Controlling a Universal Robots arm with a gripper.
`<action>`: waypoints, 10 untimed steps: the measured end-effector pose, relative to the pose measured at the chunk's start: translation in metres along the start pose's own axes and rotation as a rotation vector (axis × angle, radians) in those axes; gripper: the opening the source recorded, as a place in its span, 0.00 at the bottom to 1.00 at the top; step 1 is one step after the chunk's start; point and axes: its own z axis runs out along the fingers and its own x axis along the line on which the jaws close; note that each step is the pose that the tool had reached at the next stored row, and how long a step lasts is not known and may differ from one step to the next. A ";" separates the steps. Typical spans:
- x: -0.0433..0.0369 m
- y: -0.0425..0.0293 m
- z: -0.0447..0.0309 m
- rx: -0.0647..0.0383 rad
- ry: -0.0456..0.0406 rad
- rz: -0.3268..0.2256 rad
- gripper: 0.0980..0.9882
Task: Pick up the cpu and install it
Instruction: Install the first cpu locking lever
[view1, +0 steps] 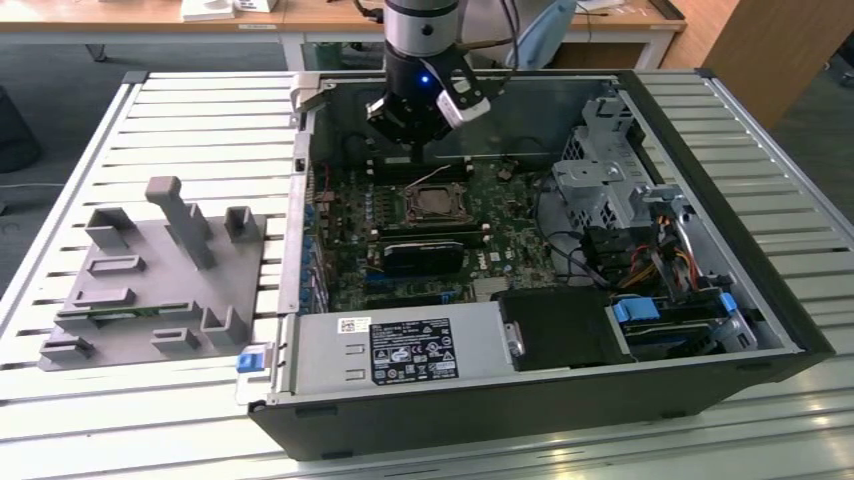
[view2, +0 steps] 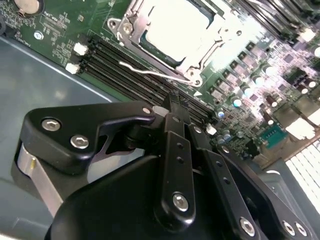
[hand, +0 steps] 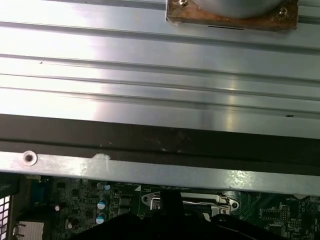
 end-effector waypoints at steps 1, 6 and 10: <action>-0.0007 -0.0001 0.0008 0.000 -0.0001 0.000 0.01; -0.0023 -0.0004 0.0037 0.000 -0.0001 0.001 0.01; -0.0030 -0.0006 0.0061 0.000 -0.0002 0.001 0.01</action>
